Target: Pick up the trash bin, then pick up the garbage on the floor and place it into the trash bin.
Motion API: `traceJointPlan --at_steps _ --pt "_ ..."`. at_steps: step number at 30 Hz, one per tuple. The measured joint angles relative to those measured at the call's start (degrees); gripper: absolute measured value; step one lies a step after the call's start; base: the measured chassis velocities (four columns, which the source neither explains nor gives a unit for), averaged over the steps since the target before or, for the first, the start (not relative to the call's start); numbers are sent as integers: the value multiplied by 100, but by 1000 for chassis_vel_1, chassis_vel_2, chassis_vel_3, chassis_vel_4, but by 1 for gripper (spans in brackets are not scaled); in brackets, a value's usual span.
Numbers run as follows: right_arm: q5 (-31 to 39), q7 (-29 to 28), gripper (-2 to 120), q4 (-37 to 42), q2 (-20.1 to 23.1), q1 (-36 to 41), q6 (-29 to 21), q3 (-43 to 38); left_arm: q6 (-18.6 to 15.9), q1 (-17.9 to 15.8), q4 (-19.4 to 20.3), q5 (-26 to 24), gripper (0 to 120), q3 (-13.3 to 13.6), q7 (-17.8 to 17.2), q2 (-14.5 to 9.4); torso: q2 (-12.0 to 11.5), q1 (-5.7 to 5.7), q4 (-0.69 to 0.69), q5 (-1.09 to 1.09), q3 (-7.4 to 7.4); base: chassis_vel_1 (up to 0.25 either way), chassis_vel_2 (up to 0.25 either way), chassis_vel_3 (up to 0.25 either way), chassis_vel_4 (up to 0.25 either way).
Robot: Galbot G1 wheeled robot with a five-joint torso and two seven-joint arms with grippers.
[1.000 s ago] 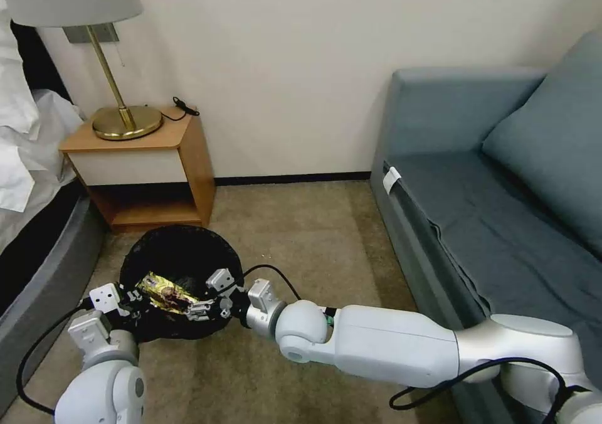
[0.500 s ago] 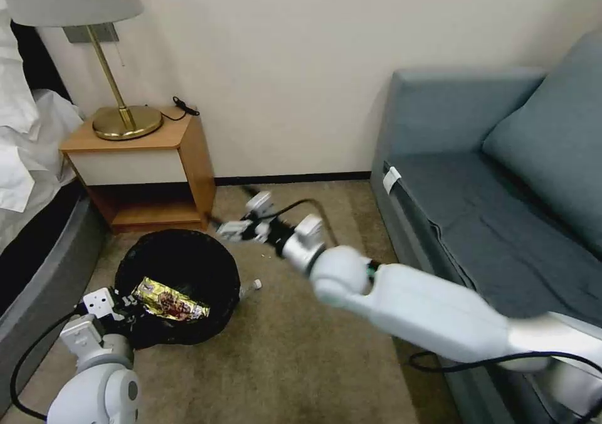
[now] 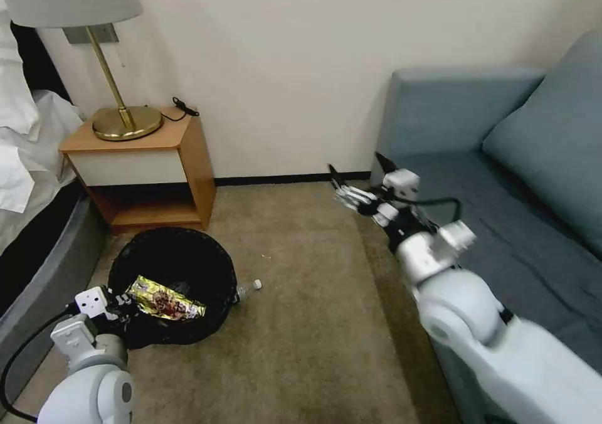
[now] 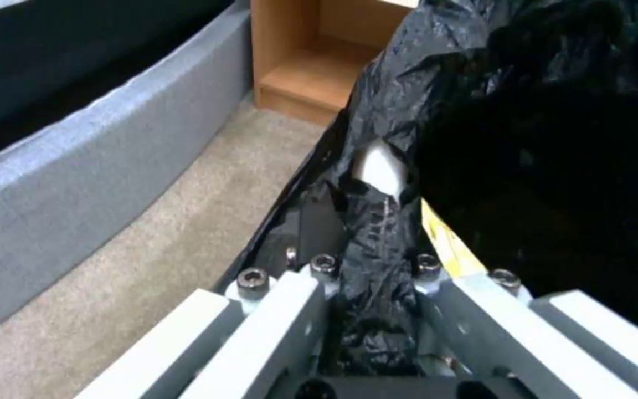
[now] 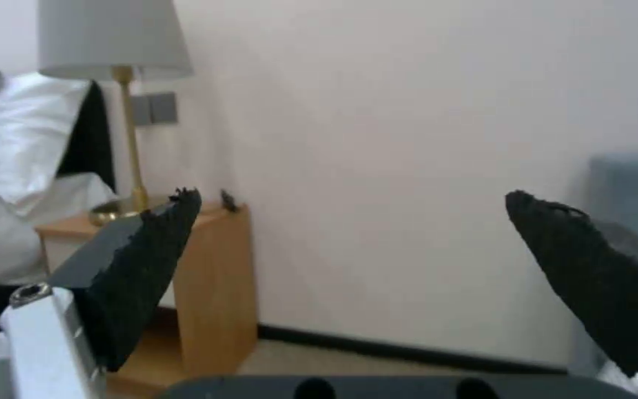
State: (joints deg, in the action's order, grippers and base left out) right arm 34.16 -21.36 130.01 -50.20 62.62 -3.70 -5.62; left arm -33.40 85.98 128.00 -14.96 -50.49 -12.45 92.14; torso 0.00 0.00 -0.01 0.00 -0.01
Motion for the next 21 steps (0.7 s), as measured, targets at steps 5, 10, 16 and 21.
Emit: traceJointPlan --at_steps 5,10,16,21 --pt "-382 196 100 -10 -233 781 271 -84 1 43 51 5 1 -4 -1 0 0 0 0 -1 0 0 0 0 0" --pt "-563 299 100 -45 -424 1151 400 97 17 95 132 -15 1 -37 -2 0 0 -1 1 -1 0 -31 34 32 -24" --pt "-558 319 100 -66 -408 1136 394 112 59 123 132 -16 1 -39 -2 0 0 0 2 -1 0 -137 146 156 -144" --pt "-539 324 100 -97 -411 1108 386 160 67 130 148 -17 1 -32 -1 0 0 0 0 -1 1 -238 236 244 -239"
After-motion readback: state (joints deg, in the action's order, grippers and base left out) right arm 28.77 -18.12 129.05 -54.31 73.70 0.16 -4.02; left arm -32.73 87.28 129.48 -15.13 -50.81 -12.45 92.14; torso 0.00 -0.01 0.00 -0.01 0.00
